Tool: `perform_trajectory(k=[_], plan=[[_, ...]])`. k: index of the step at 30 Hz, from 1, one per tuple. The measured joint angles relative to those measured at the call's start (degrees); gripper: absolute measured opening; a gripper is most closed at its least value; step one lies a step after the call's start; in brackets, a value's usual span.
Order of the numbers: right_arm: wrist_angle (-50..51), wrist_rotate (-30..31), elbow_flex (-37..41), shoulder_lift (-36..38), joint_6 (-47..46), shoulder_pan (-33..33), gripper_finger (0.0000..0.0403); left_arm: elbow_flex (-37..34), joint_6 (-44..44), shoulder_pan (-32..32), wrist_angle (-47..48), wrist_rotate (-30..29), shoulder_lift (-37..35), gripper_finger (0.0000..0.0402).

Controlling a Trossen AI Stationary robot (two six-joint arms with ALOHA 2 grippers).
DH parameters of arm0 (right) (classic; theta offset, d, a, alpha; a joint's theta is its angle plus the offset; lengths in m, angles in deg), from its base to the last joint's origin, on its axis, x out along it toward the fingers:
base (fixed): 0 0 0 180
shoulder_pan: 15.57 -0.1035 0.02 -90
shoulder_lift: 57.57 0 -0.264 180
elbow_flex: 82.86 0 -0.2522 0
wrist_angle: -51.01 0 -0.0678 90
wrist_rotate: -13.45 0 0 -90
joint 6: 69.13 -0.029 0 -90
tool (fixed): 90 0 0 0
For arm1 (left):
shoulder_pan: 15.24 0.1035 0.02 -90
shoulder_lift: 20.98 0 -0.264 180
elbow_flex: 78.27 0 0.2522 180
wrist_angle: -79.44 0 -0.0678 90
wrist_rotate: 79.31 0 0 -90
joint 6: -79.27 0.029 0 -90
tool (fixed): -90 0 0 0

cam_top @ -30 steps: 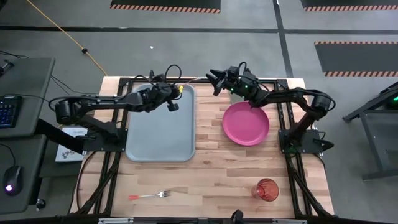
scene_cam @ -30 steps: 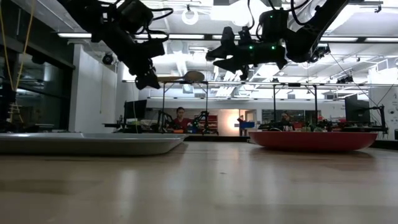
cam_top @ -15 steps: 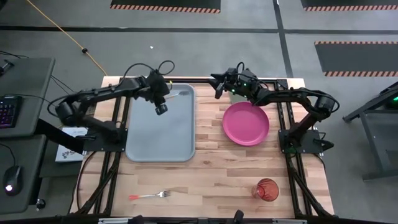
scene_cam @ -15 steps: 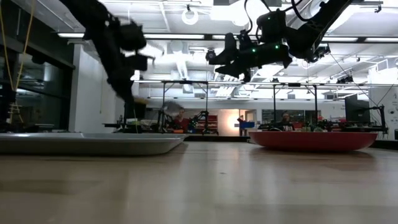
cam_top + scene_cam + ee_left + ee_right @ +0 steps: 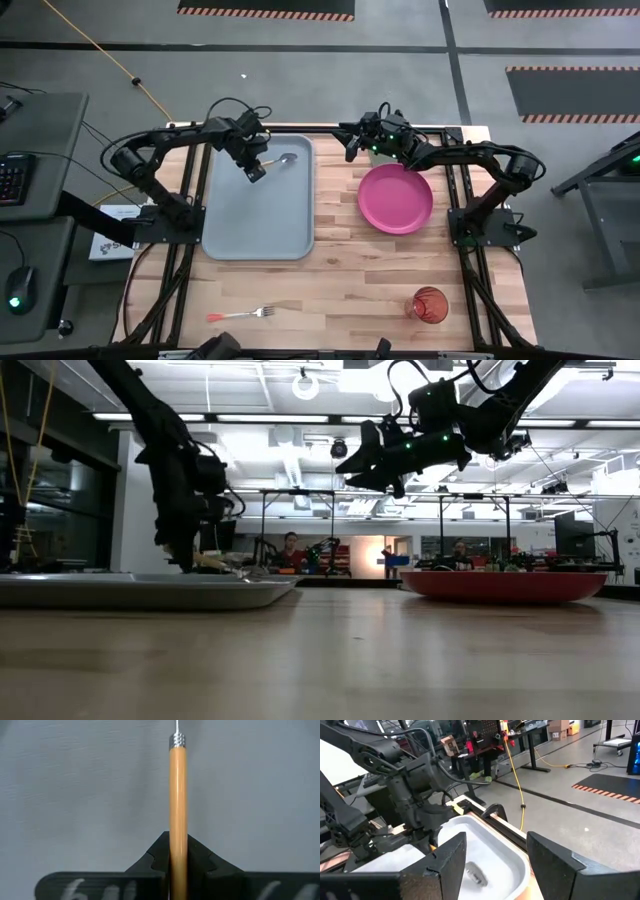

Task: Pick and place plate/cup/fork/spoon on tray
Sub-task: Put the yellow spoon on the top of the gray serving tray

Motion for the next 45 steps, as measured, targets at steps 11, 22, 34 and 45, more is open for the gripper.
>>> perform_trajectory(k=[11,22,34,45], plan=[[2.05,0.02,0.0,-0.02,0.0,0.0,0.02,0.0,1.37,1.81,-2.38,-3.73,4.05,0.0064],[2.37,0.02,0.0,-0.04,0.0,0.0,0.02,0.0,1.39,1.81,-7.02,-8.49,4.2,0.0133],[2.38,0.32,0.0,-0.07,-0.57,-0.01,0.02,9.91,-1.04,1.79,-4.21,-15.23,4.07,0.0164],[2.6,0.46,0.0,-0.07,-0.04,0.0,0.02,2.44,-5.06,-6.77,-4.39,-7.44,-3.57,0.0029]])
